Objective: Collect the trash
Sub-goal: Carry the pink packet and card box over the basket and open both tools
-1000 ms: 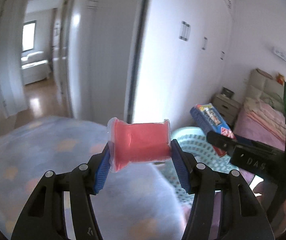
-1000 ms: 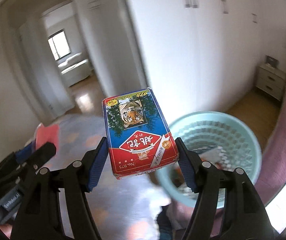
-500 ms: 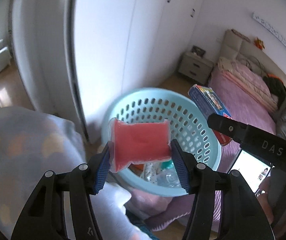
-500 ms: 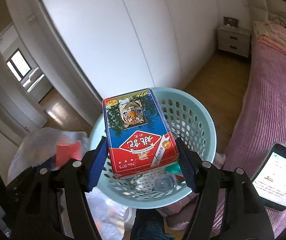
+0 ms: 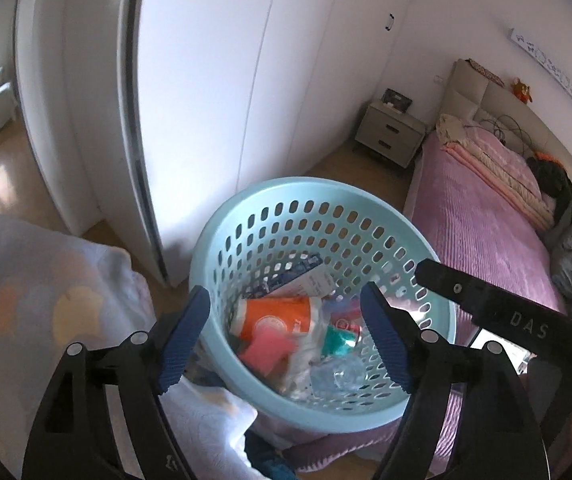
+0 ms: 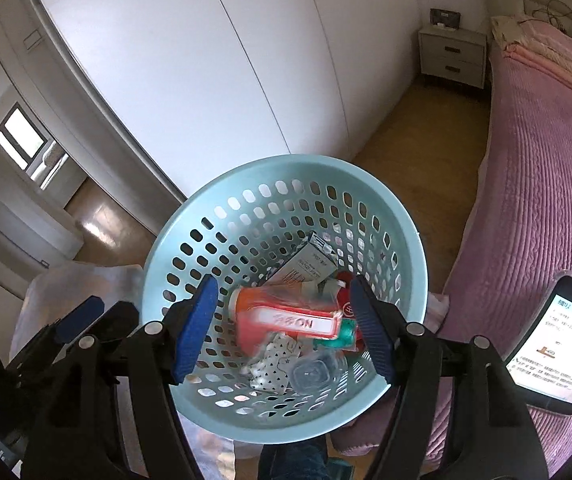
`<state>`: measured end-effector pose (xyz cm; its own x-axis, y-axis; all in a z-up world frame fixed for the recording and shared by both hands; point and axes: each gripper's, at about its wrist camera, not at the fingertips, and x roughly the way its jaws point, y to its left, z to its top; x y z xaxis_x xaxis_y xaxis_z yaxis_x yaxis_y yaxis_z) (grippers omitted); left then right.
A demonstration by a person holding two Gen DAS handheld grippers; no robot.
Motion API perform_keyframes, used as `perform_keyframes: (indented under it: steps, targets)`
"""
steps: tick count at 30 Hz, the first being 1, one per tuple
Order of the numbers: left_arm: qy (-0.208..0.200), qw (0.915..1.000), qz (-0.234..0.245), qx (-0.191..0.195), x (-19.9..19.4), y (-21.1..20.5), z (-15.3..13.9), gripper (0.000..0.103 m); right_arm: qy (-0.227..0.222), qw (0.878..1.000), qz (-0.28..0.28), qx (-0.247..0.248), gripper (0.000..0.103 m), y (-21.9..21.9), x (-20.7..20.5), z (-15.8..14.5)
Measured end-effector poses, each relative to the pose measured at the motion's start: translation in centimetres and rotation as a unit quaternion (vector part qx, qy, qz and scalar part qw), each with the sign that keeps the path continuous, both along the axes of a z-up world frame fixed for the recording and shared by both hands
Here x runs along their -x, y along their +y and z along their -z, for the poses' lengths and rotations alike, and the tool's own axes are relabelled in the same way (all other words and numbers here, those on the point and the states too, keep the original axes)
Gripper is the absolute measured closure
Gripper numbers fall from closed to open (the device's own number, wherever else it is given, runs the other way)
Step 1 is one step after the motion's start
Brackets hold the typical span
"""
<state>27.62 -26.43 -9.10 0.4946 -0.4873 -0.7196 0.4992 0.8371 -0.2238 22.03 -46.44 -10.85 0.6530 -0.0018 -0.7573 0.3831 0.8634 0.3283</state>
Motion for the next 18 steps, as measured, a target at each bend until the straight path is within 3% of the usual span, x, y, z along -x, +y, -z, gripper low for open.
perform_keyframes:
  steps: [10,18]
  targets:
    - [-0.010,0.9991,-0.039,0.015,3.0,4.6,-2.0,0.027,-0.022,0.999,-0.040,0.023,0.038,3.7,2.1,-2.7]
    - [-0.049,0.9950,-0.085,0.018,7.1,10.4,-4.4,0.027,-0.053,0.993,-0.068,0.082,0.038,9.3,4.7,-5.0]
